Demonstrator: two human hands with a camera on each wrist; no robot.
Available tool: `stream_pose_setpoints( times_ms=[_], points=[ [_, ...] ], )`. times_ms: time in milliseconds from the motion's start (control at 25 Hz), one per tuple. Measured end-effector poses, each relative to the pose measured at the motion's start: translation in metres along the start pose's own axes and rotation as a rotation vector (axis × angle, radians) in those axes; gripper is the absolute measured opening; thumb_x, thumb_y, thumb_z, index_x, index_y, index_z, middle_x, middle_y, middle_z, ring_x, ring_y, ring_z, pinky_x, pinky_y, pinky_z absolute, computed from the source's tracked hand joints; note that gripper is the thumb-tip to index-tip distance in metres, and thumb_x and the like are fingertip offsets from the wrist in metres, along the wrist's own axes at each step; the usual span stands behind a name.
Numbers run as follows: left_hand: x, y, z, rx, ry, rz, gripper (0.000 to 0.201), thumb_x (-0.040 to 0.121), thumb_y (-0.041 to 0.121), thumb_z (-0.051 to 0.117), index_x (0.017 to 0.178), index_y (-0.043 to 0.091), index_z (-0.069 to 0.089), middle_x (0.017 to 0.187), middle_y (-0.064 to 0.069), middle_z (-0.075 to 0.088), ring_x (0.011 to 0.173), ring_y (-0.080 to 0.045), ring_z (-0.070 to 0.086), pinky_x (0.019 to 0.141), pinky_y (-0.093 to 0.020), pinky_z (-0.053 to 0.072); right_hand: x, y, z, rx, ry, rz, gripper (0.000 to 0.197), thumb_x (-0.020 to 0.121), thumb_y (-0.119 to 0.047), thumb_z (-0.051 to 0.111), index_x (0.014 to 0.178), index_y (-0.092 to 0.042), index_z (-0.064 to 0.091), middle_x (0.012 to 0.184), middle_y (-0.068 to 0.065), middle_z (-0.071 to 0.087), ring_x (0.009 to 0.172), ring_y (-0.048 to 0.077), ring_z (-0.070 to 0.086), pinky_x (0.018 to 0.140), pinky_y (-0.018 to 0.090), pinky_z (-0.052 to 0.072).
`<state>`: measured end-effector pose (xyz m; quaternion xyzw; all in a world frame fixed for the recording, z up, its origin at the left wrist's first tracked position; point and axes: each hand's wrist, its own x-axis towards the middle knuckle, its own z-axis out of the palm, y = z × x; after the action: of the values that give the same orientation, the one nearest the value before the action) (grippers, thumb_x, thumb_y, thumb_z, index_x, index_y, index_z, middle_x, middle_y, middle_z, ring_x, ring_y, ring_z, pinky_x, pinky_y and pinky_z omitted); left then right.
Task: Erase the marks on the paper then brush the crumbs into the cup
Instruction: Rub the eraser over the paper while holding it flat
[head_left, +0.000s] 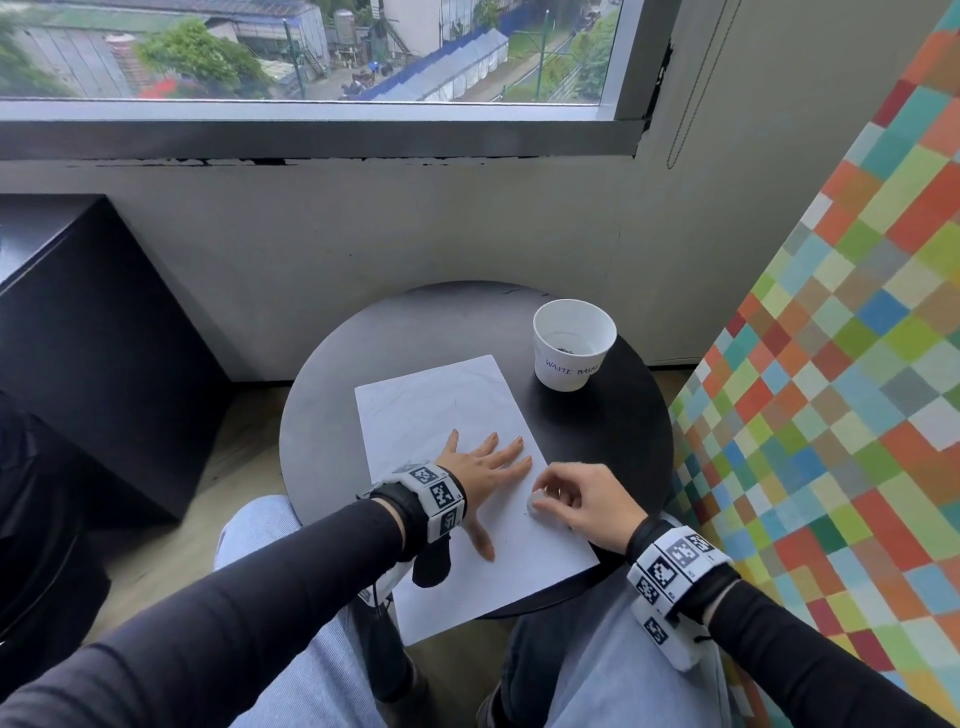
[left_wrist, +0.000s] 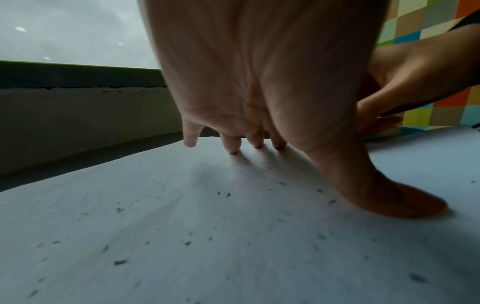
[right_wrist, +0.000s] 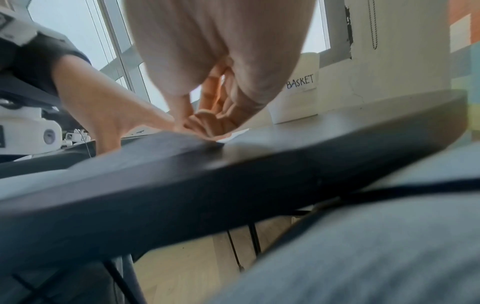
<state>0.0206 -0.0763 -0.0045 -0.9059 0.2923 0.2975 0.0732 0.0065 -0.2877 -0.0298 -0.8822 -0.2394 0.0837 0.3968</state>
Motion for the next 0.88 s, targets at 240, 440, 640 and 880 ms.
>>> stream_pose_setpoints(
  times_ms=[240, 440, 640, 880],
  points=[
    [0.003, 0.001, 0.0, 0.008, -0.003, -0.016, 0.136, 0.066, 0.065, 0.079, 0.156, 0.026, -0.015, 0.163, 0.004, -0.022, 0.151, -0.027, -0.013, 0.112, -0.071, 0.003, -0.003, -0.002, 0.008, -0.009, -0.156, -0.08, 0.014, 0.079, -0.03, 0.076, 0.084, -0.018, 0.07, 0.065, -0.009, 0.059, 0.056, 0.006, 0.05, 0.059, 0.012, 0.038],
    [0.004, 0.001, 0.003, 0.007, 0.003, -0.022, 0.137, 0.064, 0.067, 0.079, 0.156, 0.027, -0.015, 0.163, 0.005, -0.022, 0.151, -0.028, -0.012, 0.111, -0.072, 0.003, -0.001, -0.002, 0.011, -0.001, -0.132, -0.085, 0.014, 0.08, -0.029, 0.075, 0.085, -0.016, 0.071, 0.065, -0.01, 0.059, 0.054, 0.005, 0.049, 0.06, 0.011, 0.038],
    [0.005, 0.002, 0.002, 0.01, -0.005, -0.024, 0.136, 0.065, 0.067, 0.078, 0.156, 0.027, -0.015, 0.163, 0.004, -0.022, 0.151, -0.028, -0.012, 0.111, -0.071, 0.001, 0.004, 0.001, 0.01, -0.041, 0.007, -0.053, 0.011, 0.08, -0.024, 0.075, 0.082, -0.014, 0.07, 0.06, -0.015, 0.054, 0.055, 0.003, 0.05, 0.059, 0.009, 0.035],
    [0.005, 0.002, 0.001, 0.008, -0.001, -0.027, 0.136, 0.065, 0.066, 0.078, 0.156, 0.027, -0.015, 0.163, 0.004, -0.022, 0.151, -0.029, -0.012, 0.111, -0.071, 0.001, 0.004, 0.002, 0.012, -0.058, 0.036, -0.074, 0.011, 0.079, -0.024, 0.076, 0.081, -0.015, 0.07, 0.059, -0.014, 0.053, 0.055, 0.003, 0.05, 0.06, 0.013, 0.037]
  ],
)
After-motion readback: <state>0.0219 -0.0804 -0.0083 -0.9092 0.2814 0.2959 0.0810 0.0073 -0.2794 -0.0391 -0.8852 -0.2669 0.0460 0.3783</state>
